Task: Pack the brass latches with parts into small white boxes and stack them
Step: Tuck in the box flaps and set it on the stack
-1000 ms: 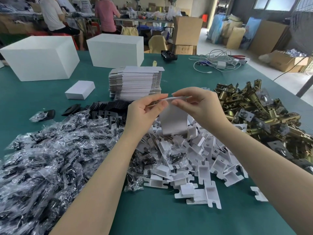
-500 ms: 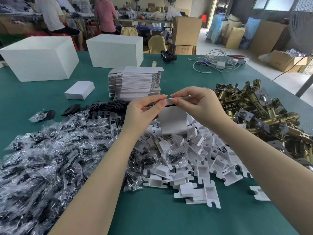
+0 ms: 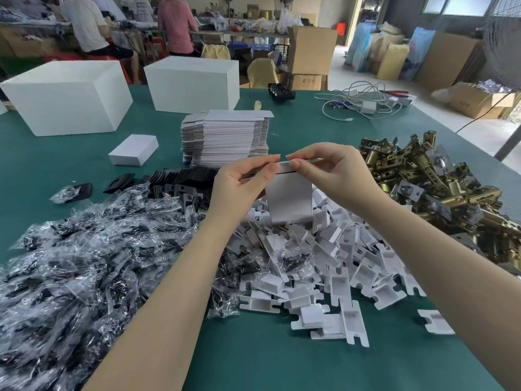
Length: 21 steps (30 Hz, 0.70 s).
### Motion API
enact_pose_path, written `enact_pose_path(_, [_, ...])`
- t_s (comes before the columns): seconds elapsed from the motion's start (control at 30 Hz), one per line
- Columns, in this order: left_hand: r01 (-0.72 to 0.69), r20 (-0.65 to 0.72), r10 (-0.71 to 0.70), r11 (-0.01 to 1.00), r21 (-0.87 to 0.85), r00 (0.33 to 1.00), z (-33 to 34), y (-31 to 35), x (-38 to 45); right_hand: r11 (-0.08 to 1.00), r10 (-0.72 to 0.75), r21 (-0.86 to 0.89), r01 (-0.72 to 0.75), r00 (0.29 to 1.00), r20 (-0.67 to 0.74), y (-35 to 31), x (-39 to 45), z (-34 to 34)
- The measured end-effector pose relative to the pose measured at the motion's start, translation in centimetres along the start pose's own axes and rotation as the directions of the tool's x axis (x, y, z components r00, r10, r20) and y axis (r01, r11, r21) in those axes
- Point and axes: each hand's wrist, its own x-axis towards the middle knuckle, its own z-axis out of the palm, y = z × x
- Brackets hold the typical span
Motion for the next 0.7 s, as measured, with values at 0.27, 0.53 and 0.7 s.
enact_pose_path(0.27, [-0.045,-0.019,0.045,0.999,-0.011,0.999,-0.03,-0.26,-0.08,0.999,-0.041,-0.005,0.041,0.999,-0.027,0.52,-0.2,0.4])
enact_pose_path(0.53, [-0.065,0.009,0.066,0.997,-0.049,0.998,-0.36,-0.54,-0.11,0.999,-0.05,-0.012,0.05,0.999,0.007,0.35,0.07,0.02])
enact_pose_path(0.7, [-0.067,0.035,0.07,0.995,-0.067,0.997,-0.46,-0.41,-0.2,1.0,-0.022,0.021,0.021,0.999,0.026,0.66,0.19,-0.36])
